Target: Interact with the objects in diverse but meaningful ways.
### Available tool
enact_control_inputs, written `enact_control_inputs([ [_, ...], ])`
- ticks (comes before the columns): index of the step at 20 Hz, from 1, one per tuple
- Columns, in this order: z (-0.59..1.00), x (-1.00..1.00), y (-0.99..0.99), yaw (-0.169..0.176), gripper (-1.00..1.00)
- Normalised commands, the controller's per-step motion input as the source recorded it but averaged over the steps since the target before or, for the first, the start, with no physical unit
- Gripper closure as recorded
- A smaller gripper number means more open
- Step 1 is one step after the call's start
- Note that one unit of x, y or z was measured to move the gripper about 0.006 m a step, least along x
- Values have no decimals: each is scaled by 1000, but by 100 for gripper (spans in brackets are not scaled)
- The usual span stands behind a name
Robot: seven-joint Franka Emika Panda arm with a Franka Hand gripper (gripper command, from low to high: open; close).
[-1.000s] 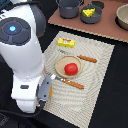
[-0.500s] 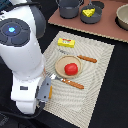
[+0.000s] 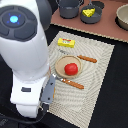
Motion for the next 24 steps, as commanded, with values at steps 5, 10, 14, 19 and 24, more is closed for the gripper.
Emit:
enact_control_inputs([
  [5, 210, -653, 736, 11, 100],
  [10, -155, -684, 589, 3, 100],
  [14, -404, -661, 420, 0, 100],
  [19, -443, -677, 460, 0, 100],
  [24, -370, -830, 488, 0, 100],
])
